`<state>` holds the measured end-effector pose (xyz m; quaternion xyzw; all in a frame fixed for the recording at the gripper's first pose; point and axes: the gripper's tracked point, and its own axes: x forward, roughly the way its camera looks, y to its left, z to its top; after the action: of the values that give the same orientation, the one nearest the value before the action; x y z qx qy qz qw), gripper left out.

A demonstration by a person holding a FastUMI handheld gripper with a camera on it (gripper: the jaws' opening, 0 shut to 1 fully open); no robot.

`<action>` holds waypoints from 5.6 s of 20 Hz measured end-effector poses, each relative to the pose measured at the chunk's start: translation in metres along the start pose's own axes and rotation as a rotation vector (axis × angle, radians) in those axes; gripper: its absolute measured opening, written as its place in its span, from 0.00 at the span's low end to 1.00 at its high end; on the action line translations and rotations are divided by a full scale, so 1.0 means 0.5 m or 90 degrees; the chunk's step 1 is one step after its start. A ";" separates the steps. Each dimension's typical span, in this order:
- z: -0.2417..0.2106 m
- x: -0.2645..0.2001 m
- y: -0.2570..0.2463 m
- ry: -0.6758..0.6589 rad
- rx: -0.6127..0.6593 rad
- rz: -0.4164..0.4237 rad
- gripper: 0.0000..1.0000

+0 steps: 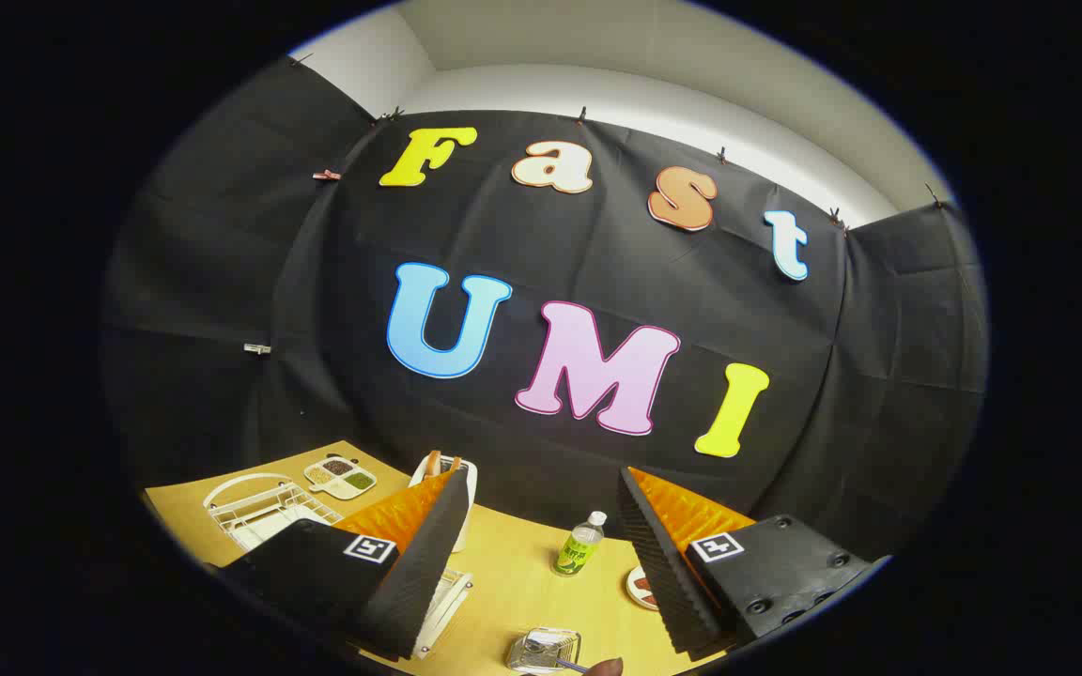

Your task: Take the plate from the dish rack, then take the spoon from the basket and place it into the plate.

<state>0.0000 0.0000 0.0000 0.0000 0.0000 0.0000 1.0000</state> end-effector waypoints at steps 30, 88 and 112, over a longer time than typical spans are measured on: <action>-0.232 0.128 0.359 0.392 0.152 0.121 0.96; -0.668 -0.368 0.045 0.586 0.410 0.161 0.20; -0.817 -0.338 0.019 0.617 0.382 0.107 0.61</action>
<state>-0.1688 0.0096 -0.4086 0.2838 0.4584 0.0794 0.8385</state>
